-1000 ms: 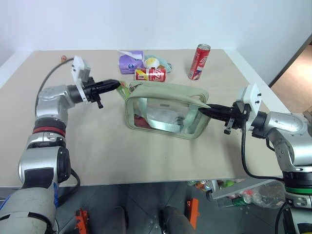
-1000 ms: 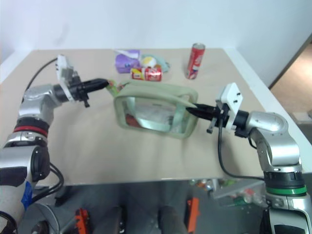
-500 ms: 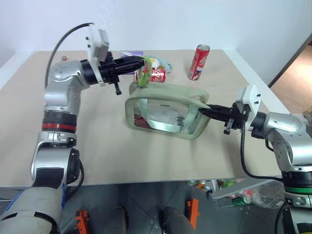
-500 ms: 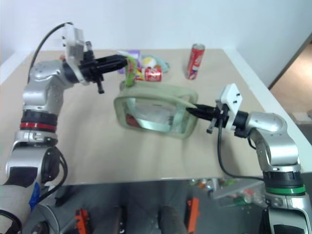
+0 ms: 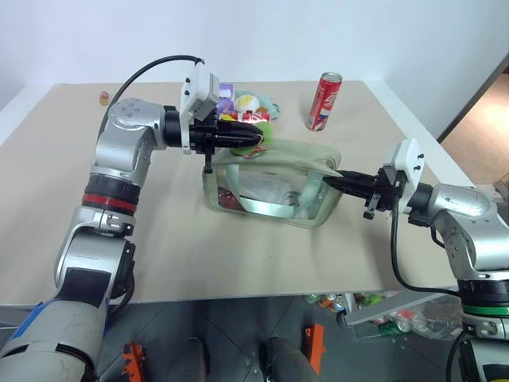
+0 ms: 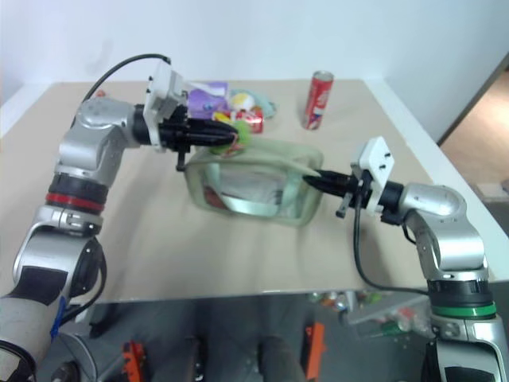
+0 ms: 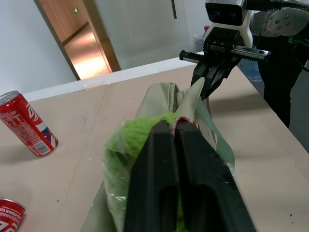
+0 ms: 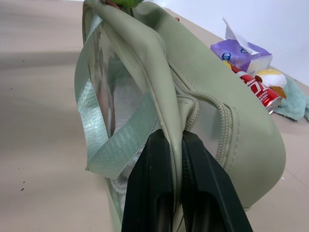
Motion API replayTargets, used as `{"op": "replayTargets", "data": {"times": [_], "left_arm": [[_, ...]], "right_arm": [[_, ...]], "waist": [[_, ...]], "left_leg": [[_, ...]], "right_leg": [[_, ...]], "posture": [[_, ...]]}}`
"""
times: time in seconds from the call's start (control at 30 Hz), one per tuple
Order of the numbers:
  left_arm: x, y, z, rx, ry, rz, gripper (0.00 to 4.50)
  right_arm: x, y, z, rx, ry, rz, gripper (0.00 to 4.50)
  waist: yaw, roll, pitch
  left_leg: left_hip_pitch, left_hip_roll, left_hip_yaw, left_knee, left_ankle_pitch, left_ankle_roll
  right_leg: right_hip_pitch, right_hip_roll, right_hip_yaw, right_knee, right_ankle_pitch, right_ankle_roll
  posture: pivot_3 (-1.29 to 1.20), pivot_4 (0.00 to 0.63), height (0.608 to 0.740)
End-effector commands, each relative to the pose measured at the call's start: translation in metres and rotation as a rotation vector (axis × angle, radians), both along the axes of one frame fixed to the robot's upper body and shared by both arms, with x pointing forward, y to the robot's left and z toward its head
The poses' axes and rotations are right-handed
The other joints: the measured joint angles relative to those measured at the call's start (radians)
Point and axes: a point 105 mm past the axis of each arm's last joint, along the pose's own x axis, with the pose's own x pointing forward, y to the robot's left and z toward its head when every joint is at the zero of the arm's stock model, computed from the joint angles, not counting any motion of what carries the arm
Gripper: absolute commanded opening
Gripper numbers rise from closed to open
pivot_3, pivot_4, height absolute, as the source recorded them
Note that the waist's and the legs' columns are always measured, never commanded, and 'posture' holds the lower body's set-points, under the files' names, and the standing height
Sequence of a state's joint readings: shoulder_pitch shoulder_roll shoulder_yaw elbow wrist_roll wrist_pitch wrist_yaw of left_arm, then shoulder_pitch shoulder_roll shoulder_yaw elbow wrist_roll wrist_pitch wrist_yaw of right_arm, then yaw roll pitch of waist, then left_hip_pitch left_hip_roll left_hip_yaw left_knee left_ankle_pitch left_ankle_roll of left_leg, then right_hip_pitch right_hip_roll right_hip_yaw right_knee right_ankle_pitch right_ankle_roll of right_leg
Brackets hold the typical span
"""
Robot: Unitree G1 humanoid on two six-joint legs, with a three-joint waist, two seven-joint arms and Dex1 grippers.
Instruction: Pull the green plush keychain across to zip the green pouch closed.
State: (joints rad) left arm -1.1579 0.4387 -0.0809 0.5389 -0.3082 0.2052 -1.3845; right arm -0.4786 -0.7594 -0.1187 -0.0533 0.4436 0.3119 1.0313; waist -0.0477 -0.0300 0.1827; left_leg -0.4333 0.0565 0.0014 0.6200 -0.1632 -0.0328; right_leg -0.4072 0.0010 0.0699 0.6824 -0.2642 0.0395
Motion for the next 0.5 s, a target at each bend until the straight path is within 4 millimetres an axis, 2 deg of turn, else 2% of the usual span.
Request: {"op": "replayTargets", "data": {"times": [0.03,0.17,0.2,0.4,0.5], "left_arm": [[-0.001,-0.002,0.019,-0.002,-0.064,0.006,1.96],[-0.003,0.002,0.026,0.005,-0.095,0.001,3.31],[-0.004,0.004,0.030,-0.002,-0.100,0.004,3.54],[-0.021,0.022,0.045,-0.050,-0.106,0.012,3.54],[-0.025,0.039,0.048,-0.100,-0.095,0.094,3.54]], "right_arm": [[-0.003,0.004,0.006,-0.007,-0.043,0.013,0.00],[-0.003,0.005,0.006,-0.006,-0.044,0.015,0.00],[-0.002,0.005,0.006,-0.007,-0.044,0.016,0.00],[-0.002,0.005,0.005,-0.012,-0.042,0.020,0.00],[-0.002,0.005,0.004,-0.015,-0.041,0.021,0.00]], "waist": [[0.000,0.000,0.000],[0.000,0.000,0.000],[0.000,0.000,0.000],[-0.001,0.000,0.000],[-0.002,0.000,0.000]], "left_leg": [[0.000,0.000,0.000,0.000,0.000,0.000],[0.000,0.000,0.000,0.000,0.000,0.000],[0.000,0.000,0.000,0.000,0.000,0.000],[0.000,0.001,0.000,0.000,0.000,0.000],[0.000,0.001,0.000,0.000,0.000,0.000]], "right_leg": [[0.000,0.000,0.000,0.000,0.000,0.000],[0.000,0.000,0.000,0.000,0.000,0.000],[0.000,0.000,0.000,0.000,0.000,0.000],[-0.001,0.001,0.000,0.000,0.000,0.000],[0.000,0.001,0.001,0.000,0.000,0.000]], "posture": [[0.00,0.150,0.740],[0.00,0.150,0.740],[0.00,0.150,0.740],[0.00,0.150,0.740],[0.00,0.150,0.740]]}}
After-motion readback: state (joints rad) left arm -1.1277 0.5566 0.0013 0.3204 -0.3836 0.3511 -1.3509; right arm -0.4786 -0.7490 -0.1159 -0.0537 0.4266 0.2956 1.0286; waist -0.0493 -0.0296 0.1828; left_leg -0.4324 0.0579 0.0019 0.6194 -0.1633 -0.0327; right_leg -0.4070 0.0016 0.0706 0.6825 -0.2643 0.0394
